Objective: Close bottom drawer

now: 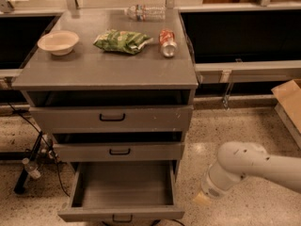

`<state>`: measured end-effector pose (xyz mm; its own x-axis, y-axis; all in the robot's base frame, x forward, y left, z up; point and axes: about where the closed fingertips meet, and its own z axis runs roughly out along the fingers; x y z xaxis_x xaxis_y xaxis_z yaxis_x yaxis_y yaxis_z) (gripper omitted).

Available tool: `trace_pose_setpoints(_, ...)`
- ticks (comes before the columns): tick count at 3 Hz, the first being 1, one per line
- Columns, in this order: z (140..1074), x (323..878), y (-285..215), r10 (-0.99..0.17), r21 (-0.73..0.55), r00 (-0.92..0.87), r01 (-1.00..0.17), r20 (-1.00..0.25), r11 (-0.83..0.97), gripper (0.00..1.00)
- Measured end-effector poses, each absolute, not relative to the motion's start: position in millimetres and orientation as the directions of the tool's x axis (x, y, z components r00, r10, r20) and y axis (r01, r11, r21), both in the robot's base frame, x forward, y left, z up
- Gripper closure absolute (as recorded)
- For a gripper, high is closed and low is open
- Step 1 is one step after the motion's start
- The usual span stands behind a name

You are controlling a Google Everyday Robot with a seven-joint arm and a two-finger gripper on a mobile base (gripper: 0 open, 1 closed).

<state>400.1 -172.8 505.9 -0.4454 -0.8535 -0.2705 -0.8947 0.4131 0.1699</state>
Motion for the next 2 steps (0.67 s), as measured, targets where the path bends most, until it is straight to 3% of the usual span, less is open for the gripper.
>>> trace_pose_setpoints(1, 436.2, 387.6, -166.1, -0.848, 0.178, -0.476, -0.878, -0.233, 0.444, 1.0)
trace_pose_setpoints(2, 437.6, 387.2, -166.4, -0.849, 0.179, -0.475, -0.879, -0.233, 0.443, 1.0)
